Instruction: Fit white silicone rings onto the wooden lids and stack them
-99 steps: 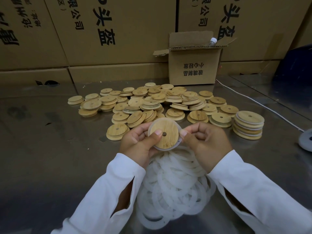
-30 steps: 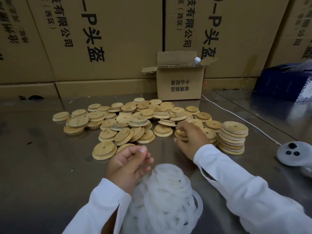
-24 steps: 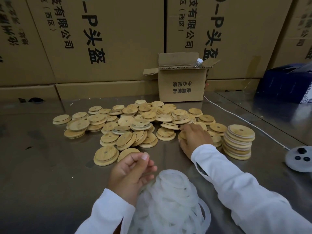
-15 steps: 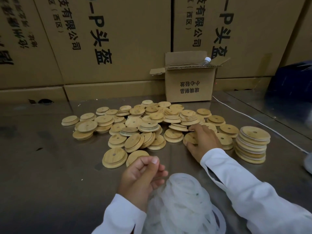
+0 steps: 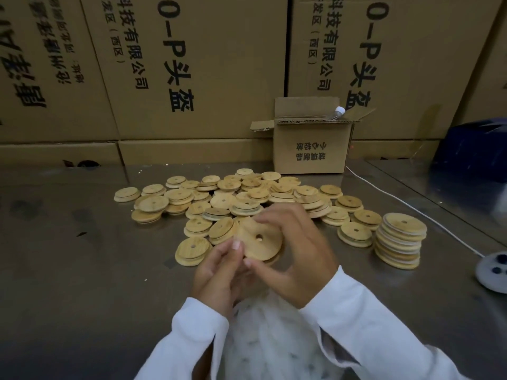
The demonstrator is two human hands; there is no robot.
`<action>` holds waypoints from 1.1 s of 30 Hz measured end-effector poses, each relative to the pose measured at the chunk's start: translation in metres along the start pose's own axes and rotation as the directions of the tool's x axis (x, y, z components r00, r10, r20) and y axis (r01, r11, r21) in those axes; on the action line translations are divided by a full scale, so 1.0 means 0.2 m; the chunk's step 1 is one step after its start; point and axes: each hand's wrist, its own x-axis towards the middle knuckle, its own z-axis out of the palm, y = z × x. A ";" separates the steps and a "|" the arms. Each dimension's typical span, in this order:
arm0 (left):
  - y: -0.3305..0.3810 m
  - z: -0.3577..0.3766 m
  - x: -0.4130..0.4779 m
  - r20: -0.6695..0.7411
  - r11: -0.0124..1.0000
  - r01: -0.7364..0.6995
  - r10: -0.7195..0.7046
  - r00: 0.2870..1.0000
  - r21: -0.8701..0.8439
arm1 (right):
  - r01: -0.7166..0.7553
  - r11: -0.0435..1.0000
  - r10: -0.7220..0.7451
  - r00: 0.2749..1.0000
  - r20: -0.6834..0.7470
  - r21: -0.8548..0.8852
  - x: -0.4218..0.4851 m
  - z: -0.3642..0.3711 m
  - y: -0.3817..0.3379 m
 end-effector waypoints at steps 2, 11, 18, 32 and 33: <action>0.01 0.00 -0.01 0.060 0.998 0.037 -0.034 0.998 -0.054 | 0.040 0.999 -0.039 0.998 0.057 -0.018 -0.03 -0.01 -0.07; 0.02 -0.01 -0.01 -0.002 0.998 0.009 -0.009 1.000 0.057 | -0.475 0.858 0.475 0.879 0.047 0.197 -0.12 -0.11 0.05; 0.03 0.01 -0.01 0.023 0.997 0.072 -0.072 0.997 0.027 | -0.741 0.583 0.810 0.499 0.308 -0.333 -0.20 -0.09 0.25; 0.03 0.02 -0.02 -0.018 0.995 0.096 -0.097 0.995 -0.026 | -0.764 0.585 0.805 0.503 0.316 -0.272 -0.19 -0.08 0.24; 0.04 0.02 -0.02 -0.030 0.994 0.100 -0.101 0.994 -0.043 | -0.759 0.601 0.793 0.527 0.306 -0.250 -0.19 -0.08 0.24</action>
